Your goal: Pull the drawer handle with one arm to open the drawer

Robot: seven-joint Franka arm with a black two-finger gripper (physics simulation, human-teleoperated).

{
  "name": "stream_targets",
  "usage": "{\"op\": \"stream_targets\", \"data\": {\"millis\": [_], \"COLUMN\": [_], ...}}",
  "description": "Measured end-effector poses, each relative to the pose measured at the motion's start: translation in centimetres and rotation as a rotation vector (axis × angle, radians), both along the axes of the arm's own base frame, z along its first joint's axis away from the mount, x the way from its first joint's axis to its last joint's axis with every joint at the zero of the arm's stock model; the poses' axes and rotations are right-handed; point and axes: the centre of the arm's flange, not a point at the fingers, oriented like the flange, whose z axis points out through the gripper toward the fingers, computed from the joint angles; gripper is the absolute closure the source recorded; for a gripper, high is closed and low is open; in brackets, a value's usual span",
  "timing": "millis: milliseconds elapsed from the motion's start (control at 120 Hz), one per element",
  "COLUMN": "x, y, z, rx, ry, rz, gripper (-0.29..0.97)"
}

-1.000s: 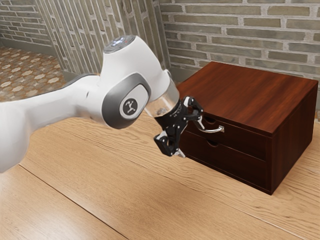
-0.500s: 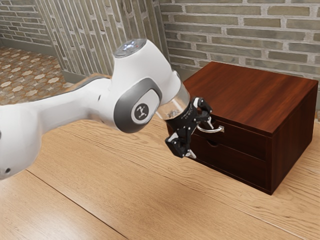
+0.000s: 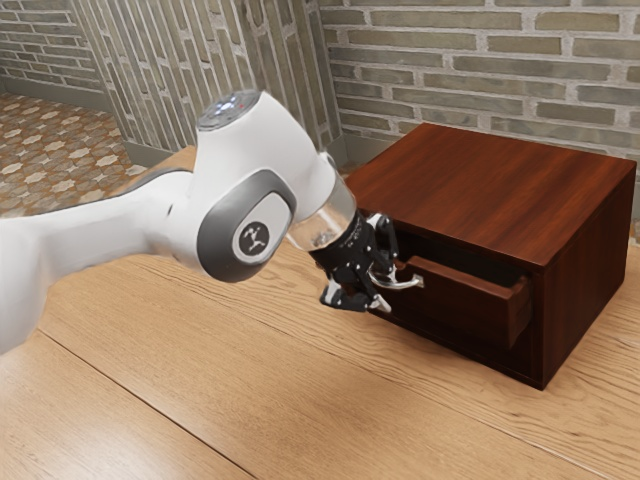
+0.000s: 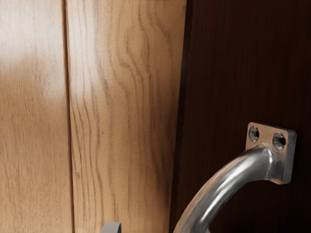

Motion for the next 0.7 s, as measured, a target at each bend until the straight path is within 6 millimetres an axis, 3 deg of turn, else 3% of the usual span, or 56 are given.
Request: {"op": "stream_targets", "data": {"millis": [200,700], "x": [-1.5,-5.7], "y": [0.3,1.3], "z": [0.4,0.9], "rx": [-0.015,-0.043], "ry": [-0.019,-0.038], "rz": [0.004,0.008], "gripper": [0.72,0.78]}}
